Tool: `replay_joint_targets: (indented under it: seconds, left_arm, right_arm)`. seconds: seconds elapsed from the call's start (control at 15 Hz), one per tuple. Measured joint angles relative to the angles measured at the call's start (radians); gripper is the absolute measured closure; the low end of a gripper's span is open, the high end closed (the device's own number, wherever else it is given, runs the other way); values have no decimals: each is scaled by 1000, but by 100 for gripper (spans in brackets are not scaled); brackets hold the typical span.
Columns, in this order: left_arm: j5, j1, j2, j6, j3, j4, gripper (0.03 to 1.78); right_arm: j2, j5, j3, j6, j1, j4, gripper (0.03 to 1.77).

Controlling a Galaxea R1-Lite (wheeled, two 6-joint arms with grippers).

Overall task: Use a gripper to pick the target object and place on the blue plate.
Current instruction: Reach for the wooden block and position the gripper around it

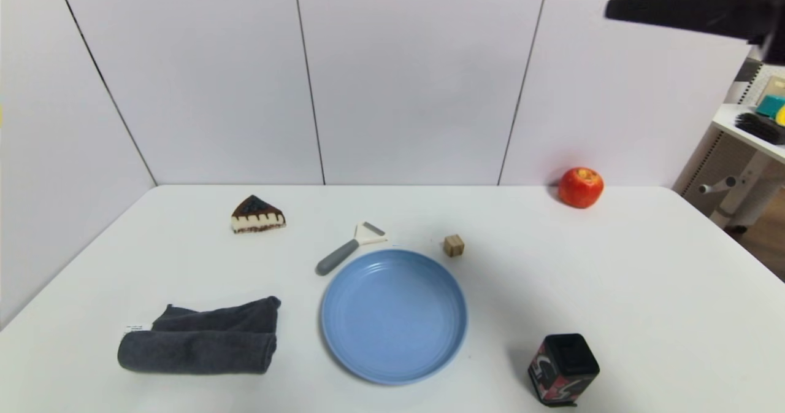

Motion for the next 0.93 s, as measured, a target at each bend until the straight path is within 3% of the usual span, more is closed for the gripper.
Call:
replay_joint_targets:
  seconds: [0.2, 0.33, 0.4, 0.8, 0.93]
  left_arm:
    - [0, 0, 0, 0, 0, 0, 12]
    - [0, 0, 0, 0, 0, 0, 12]
    - [0, 0, 0, 0, 0, 0, 12]
    - [0, 0, 0, 0, 0, 0, 12]
    - [0, 0, 0, 0, 0, 0, 12]
  right_arm:
    - [157, 11, -30, -33, 48, 5, 10]
    - [255, -17, -42, -47, 77, 6, 10]
    - [302, -51, -50, -53, 93, 6, 10]
    - [535, -393, -130, -40, 182, 64, 10]
    - [590, -461, -153, -38, 194, 116, 10]
